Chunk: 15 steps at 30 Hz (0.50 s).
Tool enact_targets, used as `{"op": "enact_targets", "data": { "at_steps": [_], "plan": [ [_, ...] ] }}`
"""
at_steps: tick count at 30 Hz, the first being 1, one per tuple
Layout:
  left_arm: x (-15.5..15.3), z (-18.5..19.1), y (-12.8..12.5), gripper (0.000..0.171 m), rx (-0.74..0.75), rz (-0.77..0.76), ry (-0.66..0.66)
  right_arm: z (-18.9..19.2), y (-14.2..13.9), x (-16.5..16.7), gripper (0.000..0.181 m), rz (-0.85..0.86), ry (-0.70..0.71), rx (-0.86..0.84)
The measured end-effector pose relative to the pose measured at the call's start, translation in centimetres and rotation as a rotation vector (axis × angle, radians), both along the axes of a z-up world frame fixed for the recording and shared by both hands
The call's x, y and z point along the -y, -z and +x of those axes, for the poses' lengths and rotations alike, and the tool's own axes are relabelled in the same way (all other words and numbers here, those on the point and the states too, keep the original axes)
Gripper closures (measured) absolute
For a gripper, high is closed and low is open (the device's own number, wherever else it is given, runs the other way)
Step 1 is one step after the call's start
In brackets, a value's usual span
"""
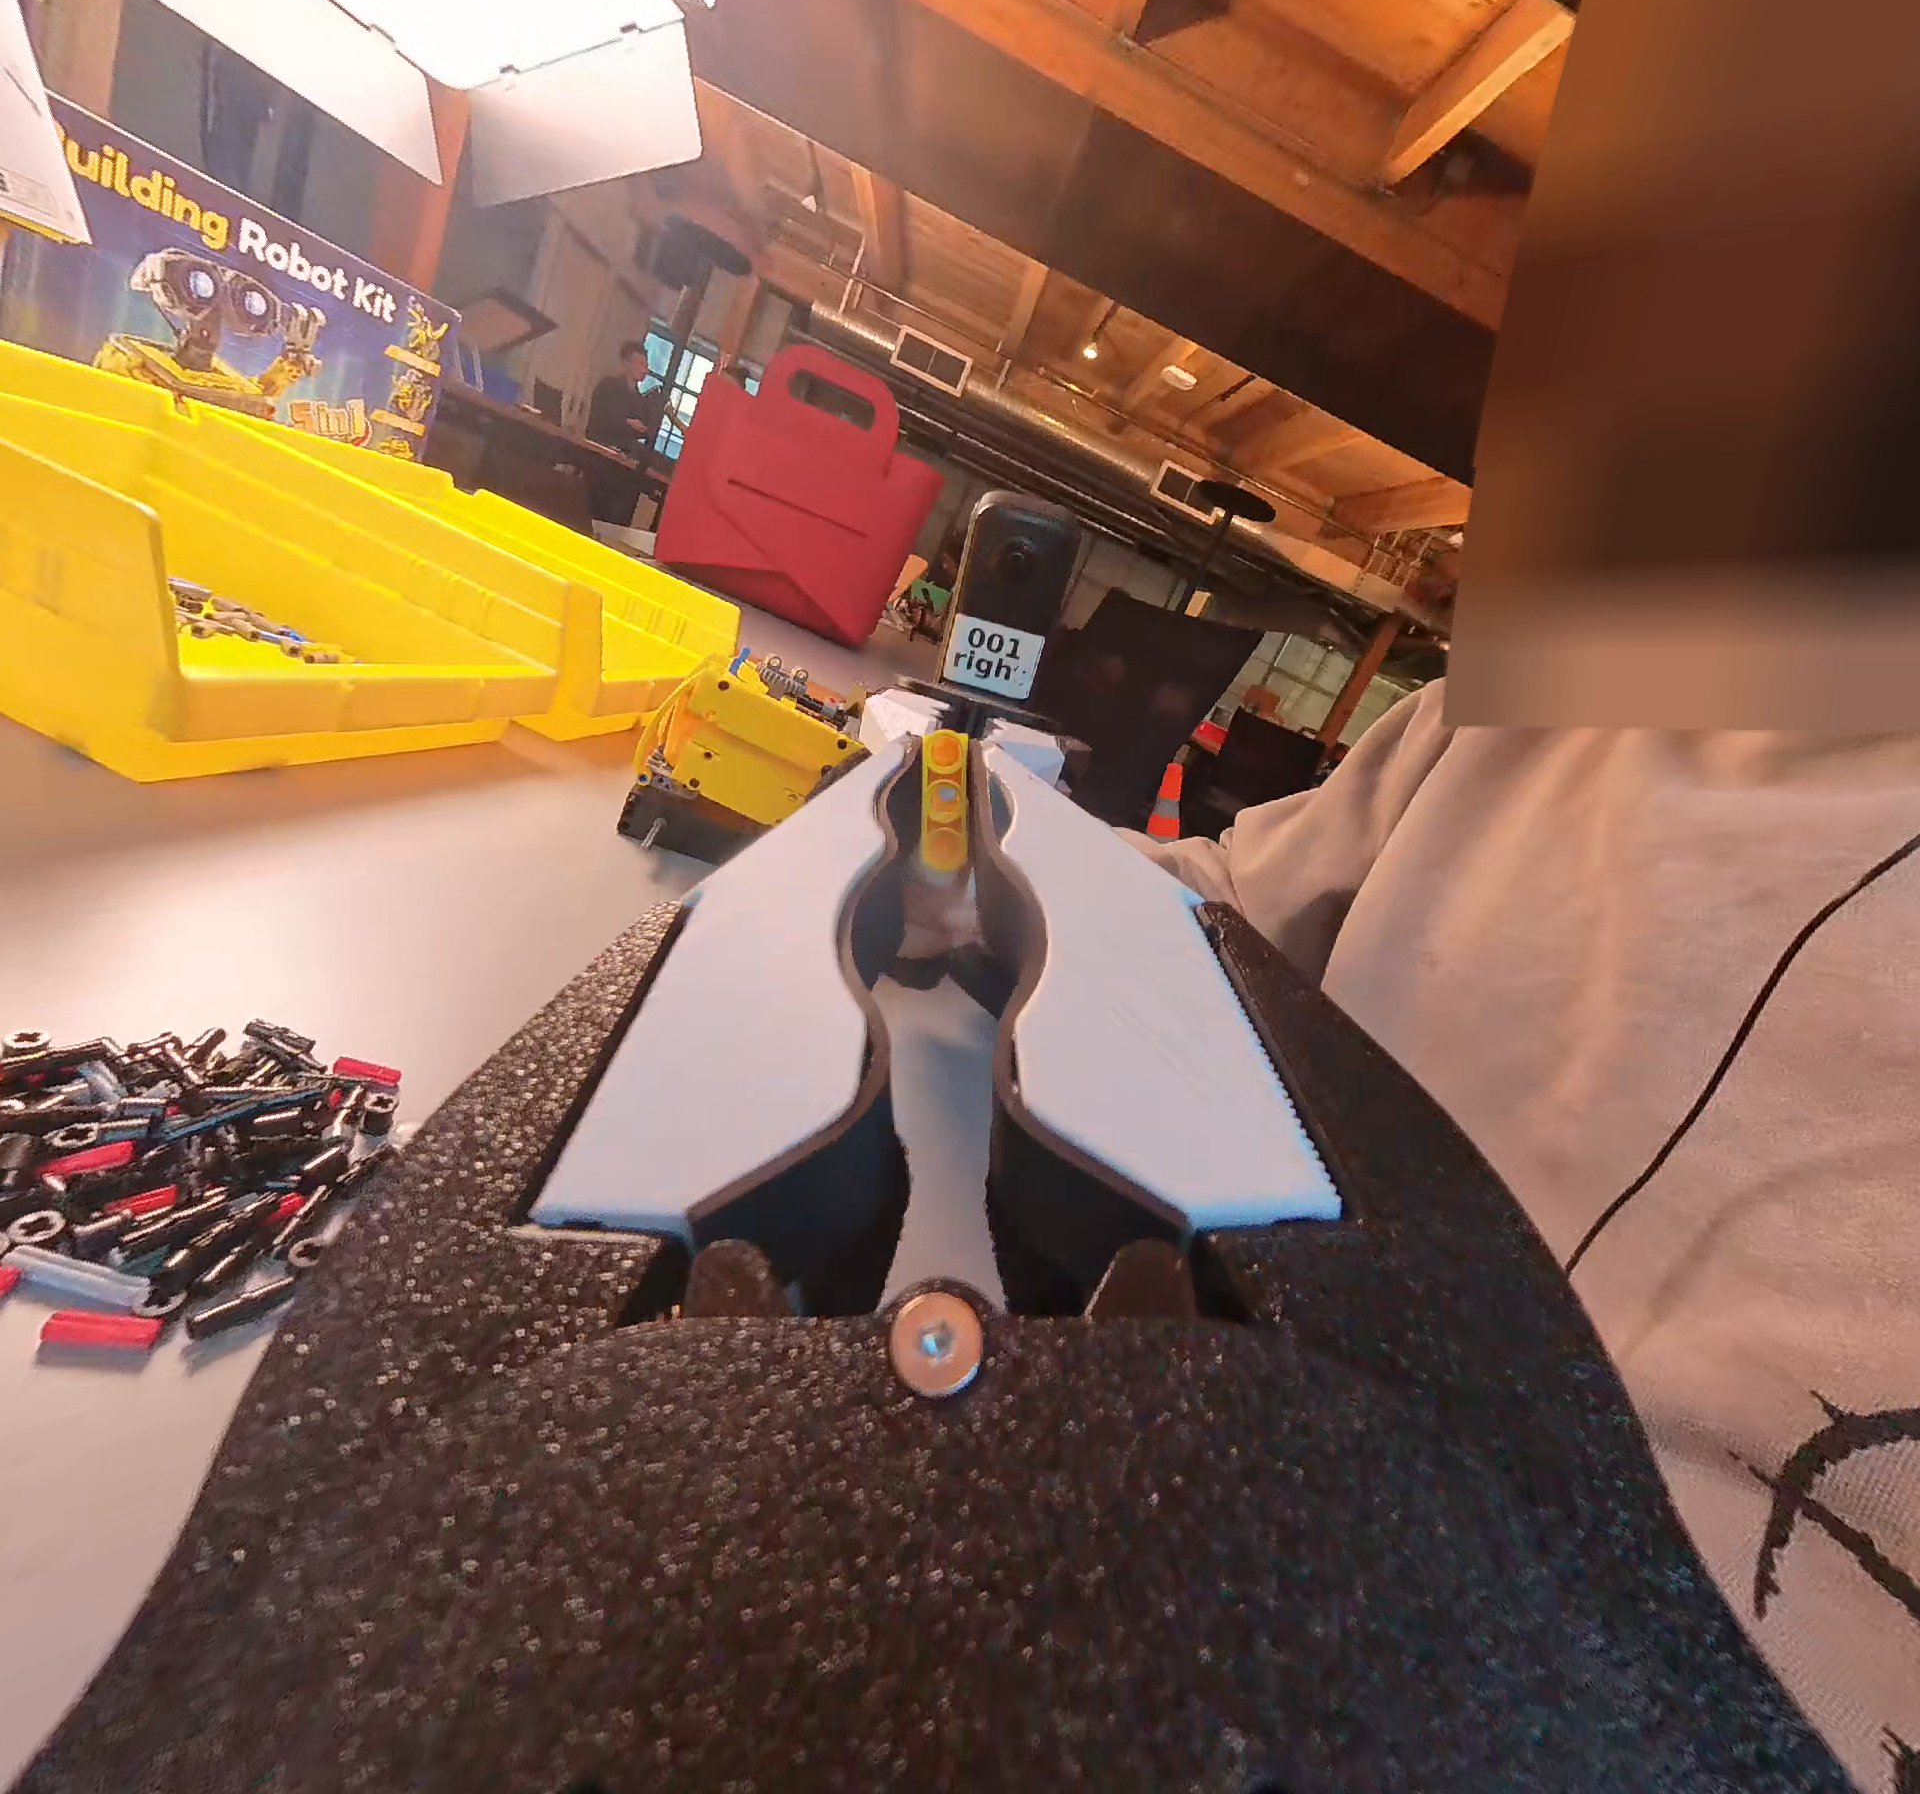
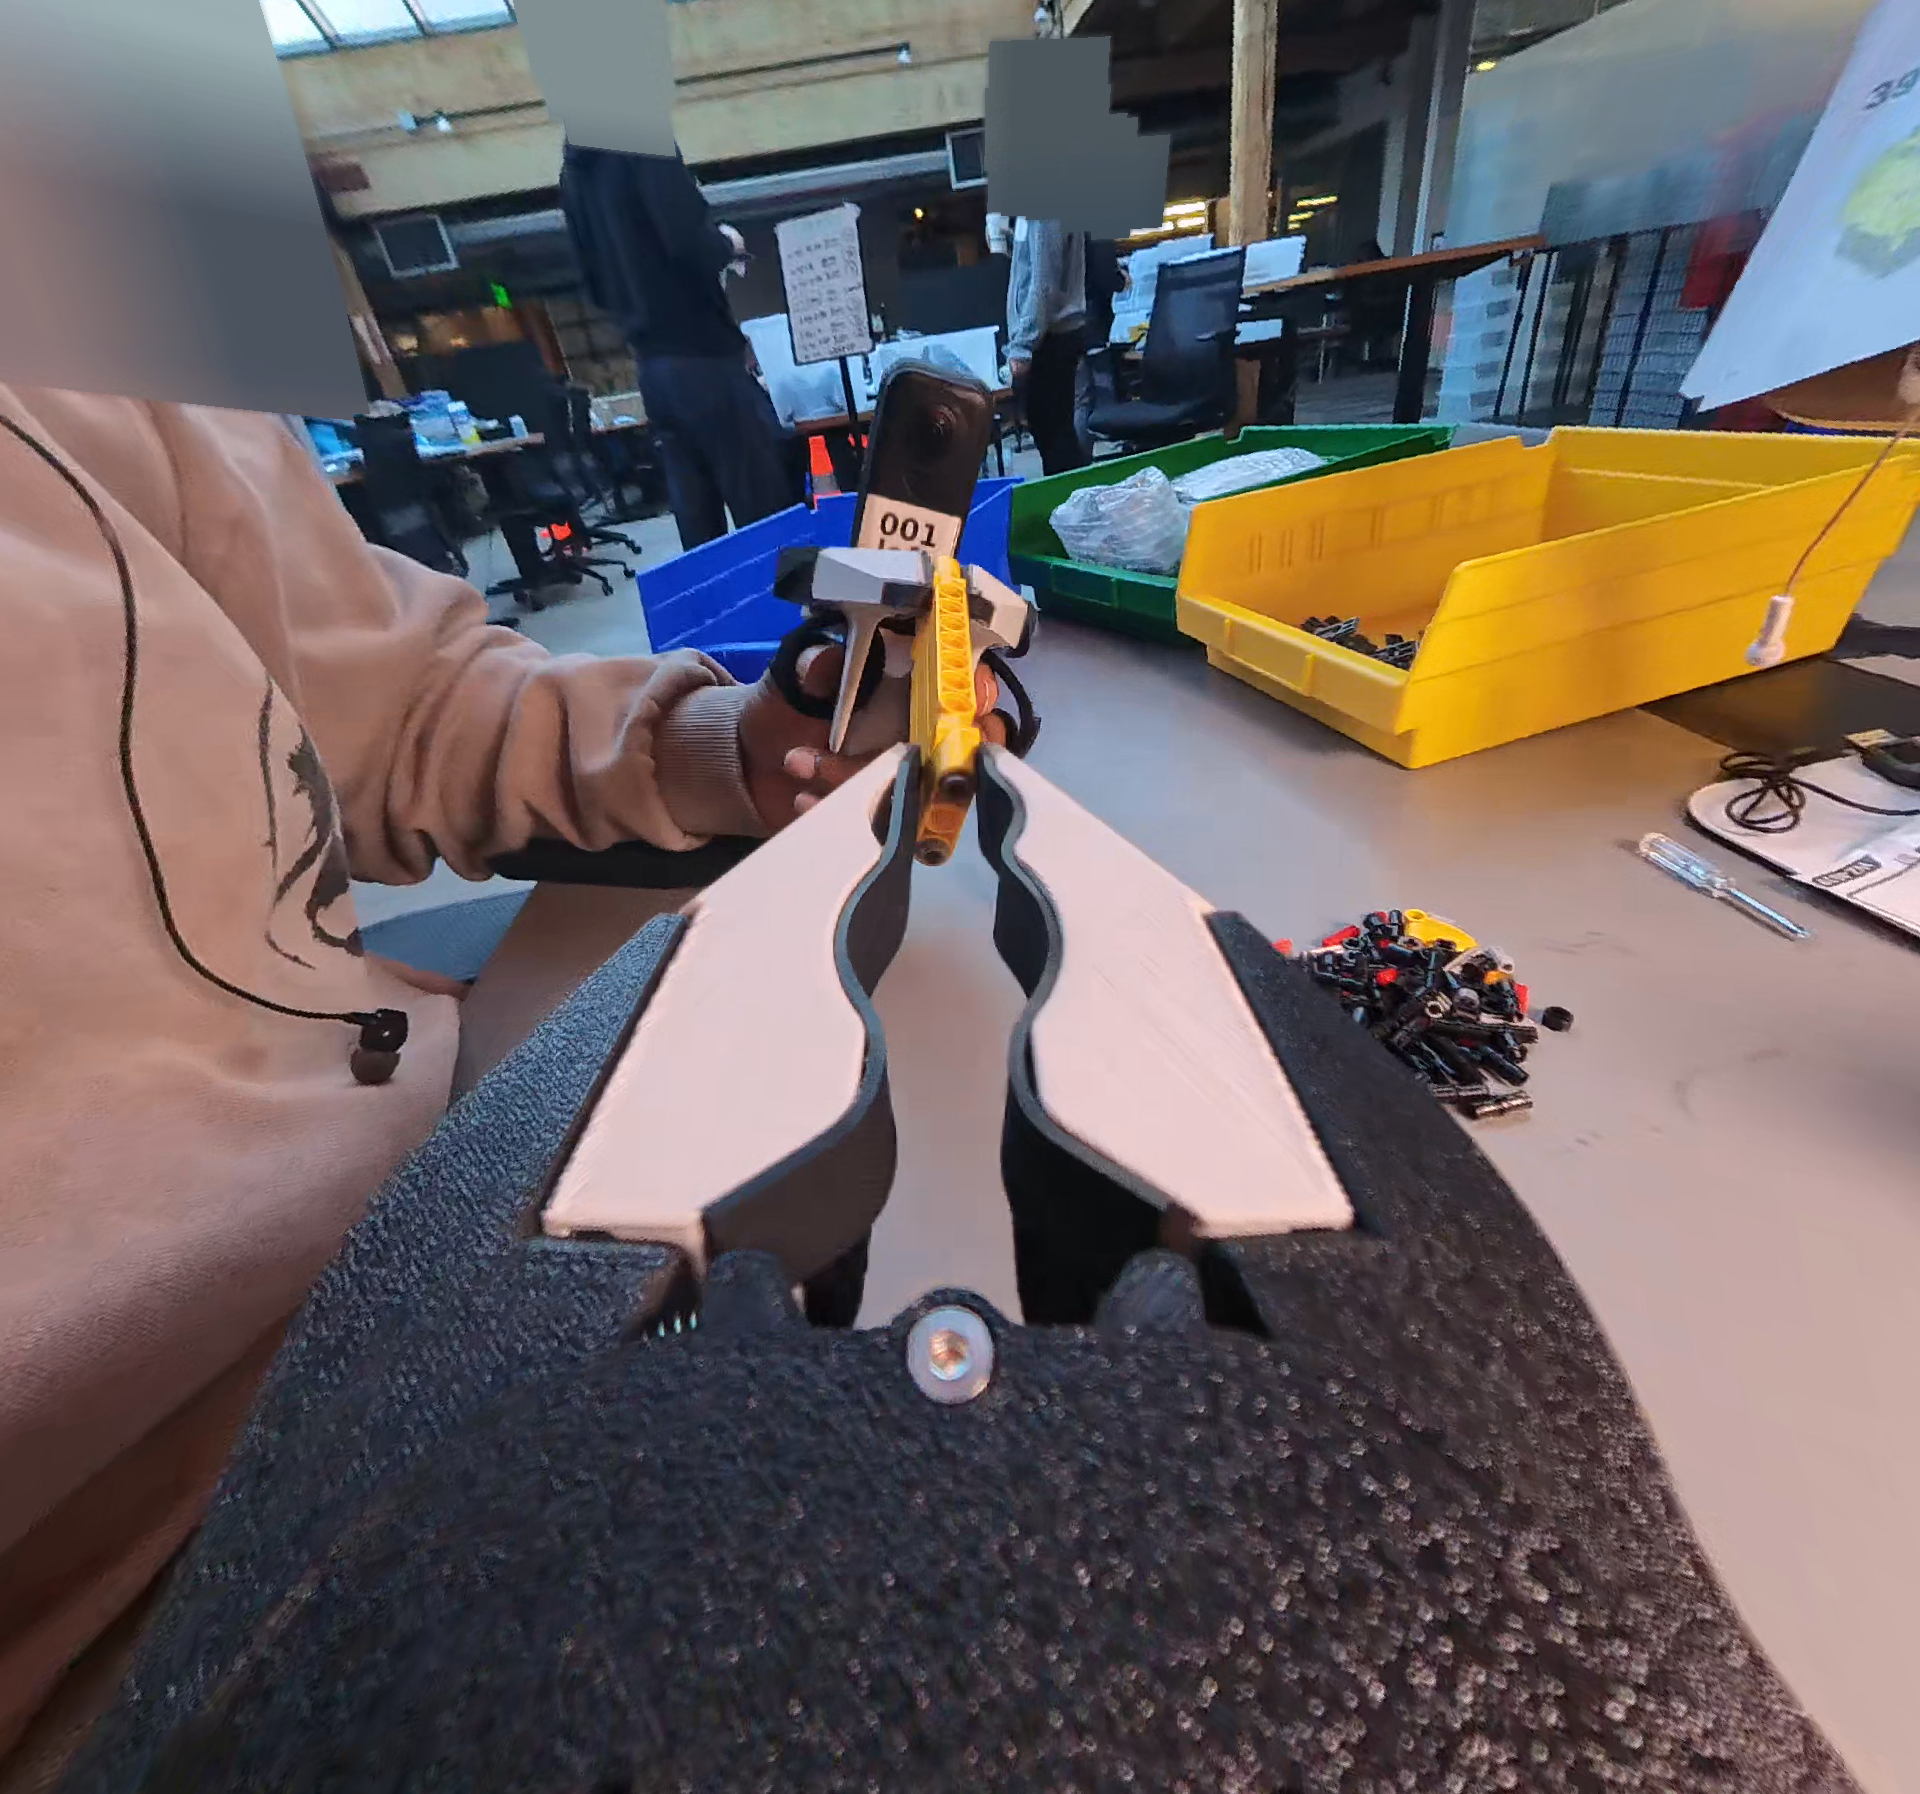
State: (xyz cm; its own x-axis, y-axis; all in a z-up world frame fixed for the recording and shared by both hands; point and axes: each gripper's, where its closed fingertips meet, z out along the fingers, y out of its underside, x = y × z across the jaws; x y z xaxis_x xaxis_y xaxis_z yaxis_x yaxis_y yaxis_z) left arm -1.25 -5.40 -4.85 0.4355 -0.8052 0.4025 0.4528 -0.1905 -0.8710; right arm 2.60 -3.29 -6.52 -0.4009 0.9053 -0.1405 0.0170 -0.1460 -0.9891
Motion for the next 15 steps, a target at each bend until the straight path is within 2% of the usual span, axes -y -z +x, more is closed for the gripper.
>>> {"op": "enact_targets", "data": {
  "at_steps": [3, 6, 10, 13, 15],
  "plan": [
    [0.1, 0.2, 1.3, 0.163, -0.095, -0.021, 0.021, 0.2, -0.2, 0.0, 0.173, 0.044, 0.005, -0.002],
    [0.0, 0.6, 4.4, 0.160, -0.387, -0.057, -0.011, 0.5, -0.2, 0.1, 0.174, 0.108, -0.007, 0.017],
    [0.1, 1.0, 7.1, 0.147, -0.725, -0.022, -0.063, 0.3, 1.2, 1.1, 0.174, 0.167, -0.049, 0.087],
    [0.6, 1.9, 8.0, 0.148, -0.803, -0.002, -0.047, -0.2, 2.6, 1.9, 0.174, 0.185, -0.071, 0.144],
    [1.0, 2.9, 8.5, 0.159, -0.799, -0.007, -0.017, -0.6, 3.1, 2.3, 0.174, 0.170, -0.076, 0.162]
  ]
}}
